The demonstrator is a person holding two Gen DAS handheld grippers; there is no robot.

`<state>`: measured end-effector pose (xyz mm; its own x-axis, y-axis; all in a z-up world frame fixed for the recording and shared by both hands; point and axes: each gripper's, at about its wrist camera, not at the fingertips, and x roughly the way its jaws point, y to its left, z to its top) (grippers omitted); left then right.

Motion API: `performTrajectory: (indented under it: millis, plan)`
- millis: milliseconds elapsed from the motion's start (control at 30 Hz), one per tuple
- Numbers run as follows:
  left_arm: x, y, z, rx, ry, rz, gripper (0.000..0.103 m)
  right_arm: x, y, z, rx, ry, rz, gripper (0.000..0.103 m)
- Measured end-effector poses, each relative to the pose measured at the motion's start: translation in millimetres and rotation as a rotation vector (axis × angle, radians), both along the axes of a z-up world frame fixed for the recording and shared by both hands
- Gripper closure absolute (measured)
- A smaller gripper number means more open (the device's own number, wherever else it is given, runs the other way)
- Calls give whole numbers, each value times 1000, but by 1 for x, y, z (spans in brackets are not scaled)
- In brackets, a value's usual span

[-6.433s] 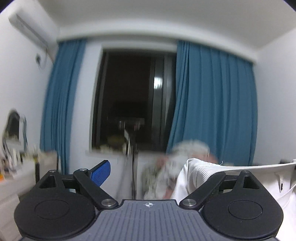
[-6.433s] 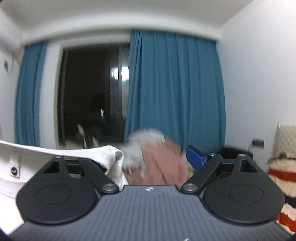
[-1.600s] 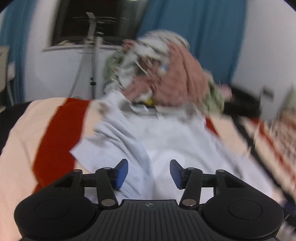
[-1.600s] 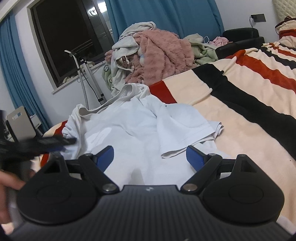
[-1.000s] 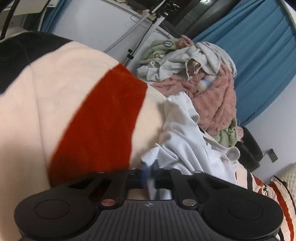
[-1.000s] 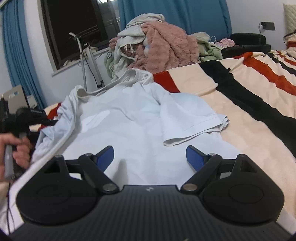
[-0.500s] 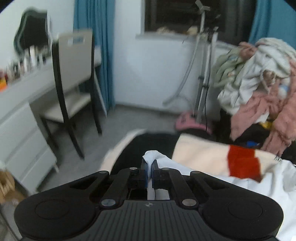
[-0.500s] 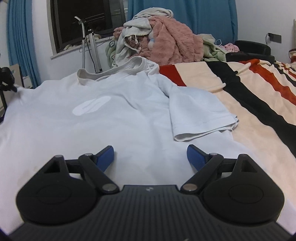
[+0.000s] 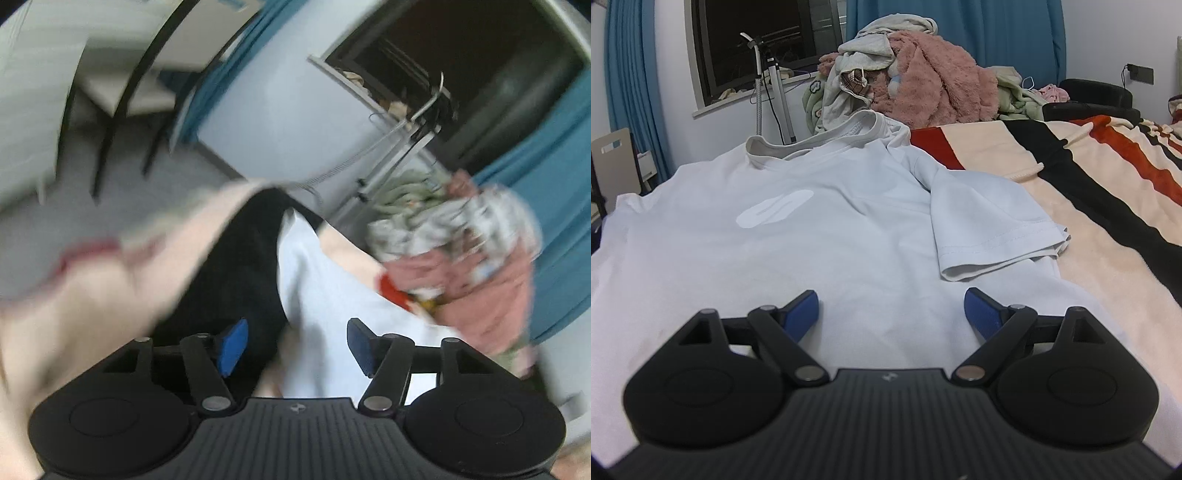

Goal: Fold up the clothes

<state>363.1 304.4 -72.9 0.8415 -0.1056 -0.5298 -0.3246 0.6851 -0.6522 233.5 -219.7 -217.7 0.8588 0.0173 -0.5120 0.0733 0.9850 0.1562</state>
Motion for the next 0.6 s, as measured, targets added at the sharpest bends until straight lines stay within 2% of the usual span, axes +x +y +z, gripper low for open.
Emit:
performTrajectory:
  millis: [100, 133, 200, 333, 367, 433, 467, 500, 533, 567, 600]
  plan:
    - [-28, -4, -28, -232, -36, -24, 30, -3, -1, 1, 12, 0, 0, 16]
    - [-34, -7, -39, -303, -45, -29, 30, -5, -1, 1, 15, -1, 2, 16]
    - [-37, -15, -58, -401, -67, -29, 30, -9, -1, 1, 20, 1, 7, 16]
    - [-20, -24, -81, -587, -135, -11, 29, -19, -1, 3, 36, 2, 15, 17]
    - [-16, -26, -86, -623, -150, -4, 29, -20, -1, 3, 37, 3, 16, 17]
    - [-9, -31, -84, -600, -167, 24, 30, -20, 0, 3, 36, 4, 18, 17]
    - [-6, -34, -84, -589, -175, 38, 34, -20, 1, 2, 35, 5, 18, 16]
    - [-3, -35, -82, -570, -183, 51, 48, -20, 1, 2, 35, 6, 19, 16]
    - [-1, -34, -76, -517, -187, 64, 63, -19, 1, 2, 35, 8, 20, 15]
    - [-1, -31, -70, -460, -175, 103, 90, -18, 1, 1, 35, 9, 21, 15]
    - [-5, -25, -66, -428, -164, 160, 95, -17, 1, 0, 35, 11, 20, 15]
